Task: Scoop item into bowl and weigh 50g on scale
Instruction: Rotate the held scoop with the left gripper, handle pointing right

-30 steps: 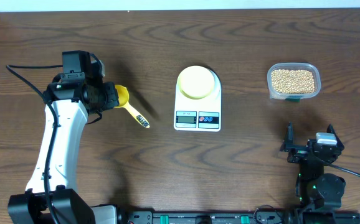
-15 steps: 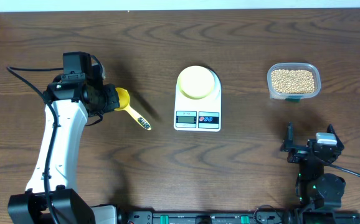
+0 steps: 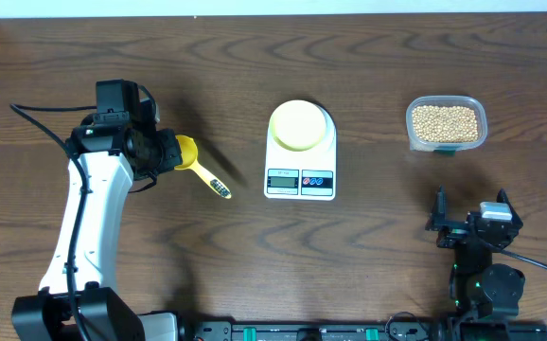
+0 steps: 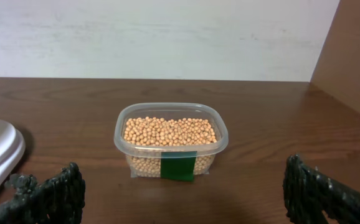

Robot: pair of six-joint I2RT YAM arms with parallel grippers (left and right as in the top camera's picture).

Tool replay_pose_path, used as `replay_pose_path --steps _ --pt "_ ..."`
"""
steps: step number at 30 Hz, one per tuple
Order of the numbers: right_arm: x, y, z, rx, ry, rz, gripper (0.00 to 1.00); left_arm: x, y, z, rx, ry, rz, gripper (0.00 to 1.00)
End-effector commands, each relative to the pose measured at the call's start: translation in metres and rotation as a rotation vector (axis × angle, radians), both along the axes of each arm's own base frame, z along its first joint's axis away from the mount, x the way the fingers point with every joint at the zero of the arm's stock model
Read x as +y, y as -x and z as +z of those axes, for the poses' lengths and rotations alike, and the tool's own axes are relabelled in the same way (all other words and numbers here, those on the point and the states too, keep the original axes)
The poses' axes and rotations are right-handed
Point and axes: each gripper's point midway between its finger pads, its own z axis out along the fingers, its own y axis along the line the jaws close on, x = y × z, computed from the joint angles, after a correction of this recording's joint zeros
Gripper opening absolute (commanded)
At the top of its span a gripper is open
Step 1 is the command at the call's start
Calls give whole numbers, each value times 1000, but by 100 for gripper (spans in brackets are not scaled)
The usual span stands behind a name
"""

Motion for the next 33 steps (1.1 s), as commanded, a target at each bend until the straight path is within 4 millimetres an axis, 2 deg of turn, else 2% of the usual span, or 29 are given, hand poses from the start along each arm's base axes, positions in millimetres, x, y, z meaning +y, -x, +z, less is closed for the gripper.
replay_pose_path --steps 1,8,15,33 --pt "-1 1 0 -3 3 -7 99 -1 2 4 -9 4 8 8" --pt "-1 1 0 -3 3 -7 99 0 1 4 -11 11 30 8" --pt "-1 1 0 -3 3 -7 99 0 -9 8 -49 24 70 8" --pt "-1 1 0 -3 3 -7 99 4 -23 14 -83 143 387 8"
